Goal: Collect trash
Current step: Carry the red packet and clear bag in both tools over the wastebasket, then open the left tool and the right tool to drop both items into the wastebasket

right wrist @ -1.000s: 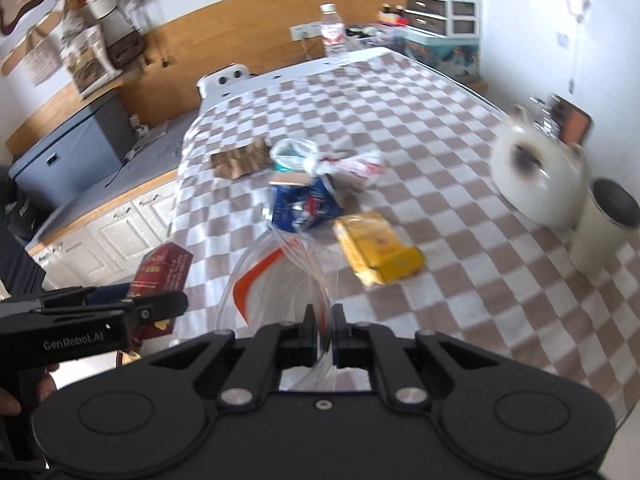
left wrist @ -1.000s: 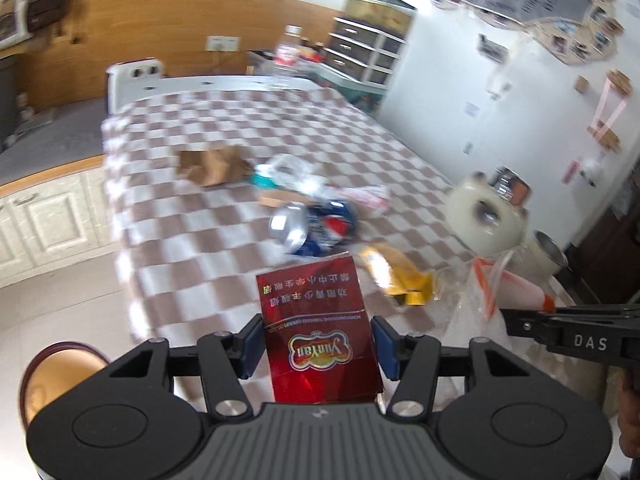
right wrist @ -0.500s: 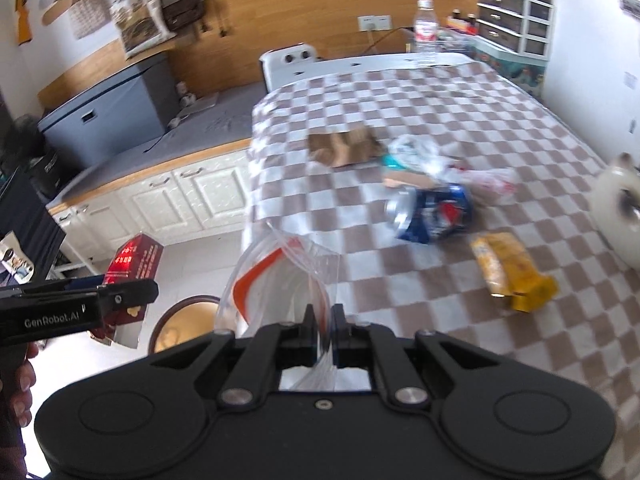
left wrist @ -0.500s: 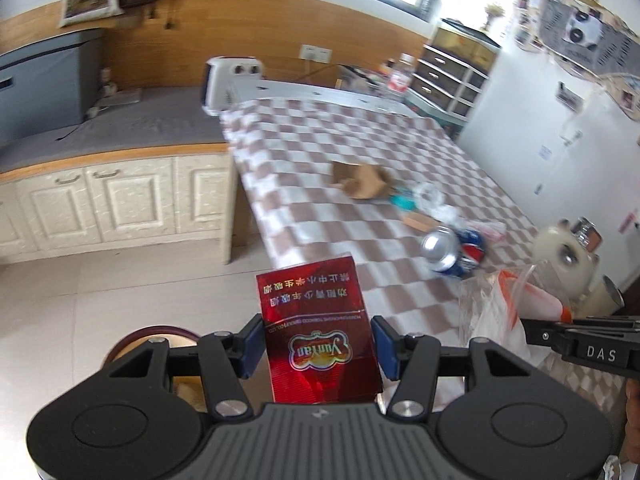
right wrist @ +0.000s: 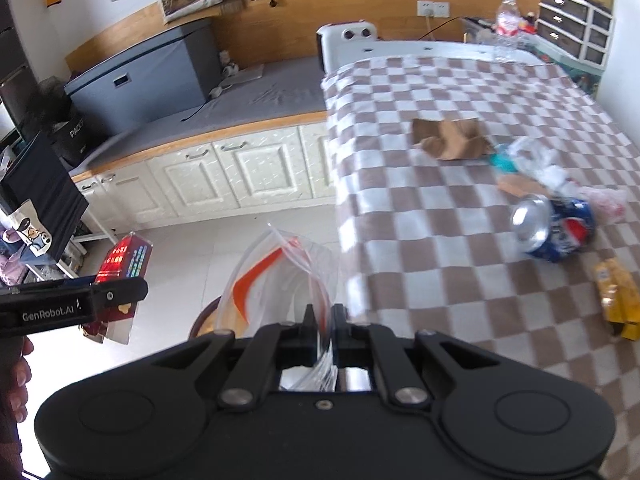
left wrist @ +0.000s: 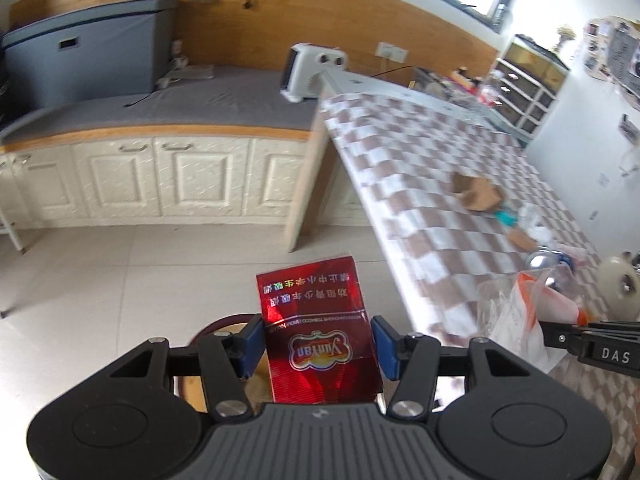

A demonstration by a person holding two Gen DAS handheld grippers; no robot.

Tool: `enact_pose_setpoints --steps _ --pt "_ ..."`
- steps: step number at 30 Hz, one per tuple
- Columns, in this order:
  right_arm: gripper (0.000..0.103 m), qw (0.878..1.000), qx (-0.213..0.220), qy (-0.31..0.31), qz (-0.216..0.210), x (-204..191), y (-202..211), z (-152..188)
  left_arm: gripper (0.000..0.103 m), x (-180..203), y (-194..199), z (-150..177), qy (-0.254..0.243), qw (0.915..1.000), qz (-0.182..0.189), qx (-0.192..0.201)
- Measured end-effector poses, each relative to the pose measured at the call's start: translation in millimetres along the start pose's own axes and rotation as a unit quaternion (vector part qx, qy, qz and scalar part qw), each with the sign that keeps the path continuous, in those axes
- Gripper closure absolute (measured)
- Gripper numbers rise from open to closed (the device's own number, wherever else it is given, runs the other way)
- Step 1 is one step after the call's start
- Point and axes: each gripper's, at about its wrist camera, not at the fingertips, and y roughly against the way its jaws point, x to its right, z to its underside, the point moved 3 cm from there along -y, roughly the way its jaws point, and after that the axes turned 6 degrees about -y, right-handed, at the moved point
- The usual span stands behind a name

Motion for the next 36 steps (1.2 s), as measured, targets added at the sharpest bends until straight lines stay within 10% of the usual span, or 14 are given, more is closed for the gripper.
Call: enact_pose_setpoints --steps 27,36 --pt "0.097 0.982 -0.184 -0.048 -0.014 -75.5 -216.4 36.7 0.046 -97.9 -203.3 96.6 0.116 0.9642 0.007 -0.238" --pt "0.096 0.975 -0.211 -0.074 -0.007 -66.9 -260.8 45.9 0.022 -103.6 -218.5 113.8 0.111 0.9547 -0.003 -0.276"
